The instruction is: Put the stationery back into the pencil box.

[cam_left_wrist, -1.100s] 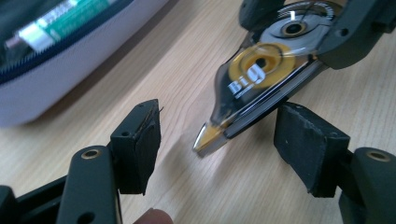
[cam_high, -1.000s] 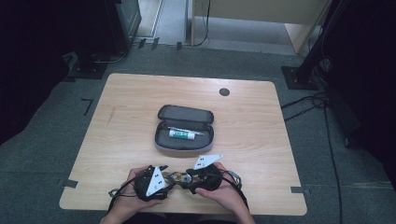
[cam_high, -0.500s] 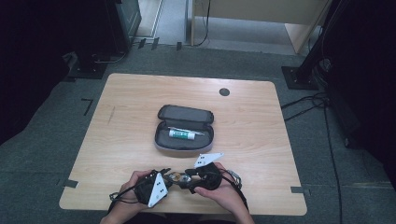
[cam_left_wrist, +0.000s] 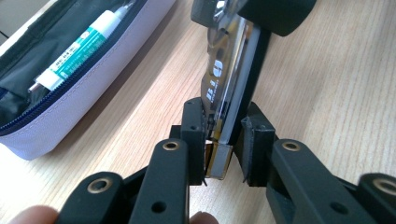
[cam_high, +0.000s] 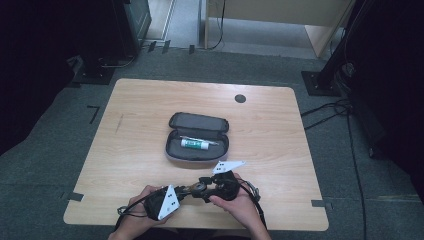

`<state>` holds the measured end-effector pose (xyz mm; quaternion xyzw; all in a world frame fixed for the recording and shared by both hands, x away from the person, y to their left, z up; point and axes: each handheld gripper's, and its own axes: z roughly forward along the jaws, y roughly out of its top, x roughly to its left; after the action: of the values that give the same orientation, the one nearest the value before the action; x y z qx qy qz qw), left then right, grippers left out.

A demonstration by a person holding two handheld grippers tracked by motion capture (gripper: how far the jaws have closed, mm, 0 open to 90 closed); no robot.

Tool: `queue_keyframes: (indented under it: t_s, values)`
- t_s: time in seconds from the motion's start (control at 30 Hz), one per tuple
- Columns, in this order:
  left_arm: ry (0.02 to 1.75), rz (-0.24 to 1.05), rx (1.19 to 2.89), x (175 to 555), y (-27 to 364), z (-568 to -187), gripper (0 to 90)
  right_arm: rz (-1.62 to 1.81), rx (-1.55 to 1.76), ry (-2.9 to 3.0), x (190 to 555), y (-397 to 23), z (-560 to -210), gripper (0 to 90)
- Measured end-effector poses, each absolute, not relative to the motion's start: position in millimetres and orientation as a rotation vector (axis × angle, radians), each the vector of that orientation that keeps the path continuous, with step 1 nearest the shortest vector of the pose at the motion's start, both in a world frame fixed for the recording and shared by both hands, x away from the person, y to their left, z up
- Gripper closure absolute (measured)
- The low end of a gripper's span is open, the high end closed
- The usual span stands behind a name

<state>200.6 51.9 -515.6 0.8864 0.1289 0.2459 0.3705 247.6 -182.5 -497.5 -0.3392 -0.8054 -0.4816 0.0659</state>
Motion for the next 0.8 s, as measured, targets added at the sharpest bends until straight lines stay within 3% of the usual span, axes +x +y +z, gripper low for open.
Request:
queue_keyframes:
  t_s: [0.47, 0.8]
  values:
    - [0.391, 0.525, 2.261, 207, 58, -514, 79.4, -1.541, -1.016, -2.49, 245, -182, -497, 37.0]
    - [0.419, 0.485, 2.248, 211, 62, -512, 79.6, -1.617, -1.079, -2.509, 242, -188, -490, 22.2]
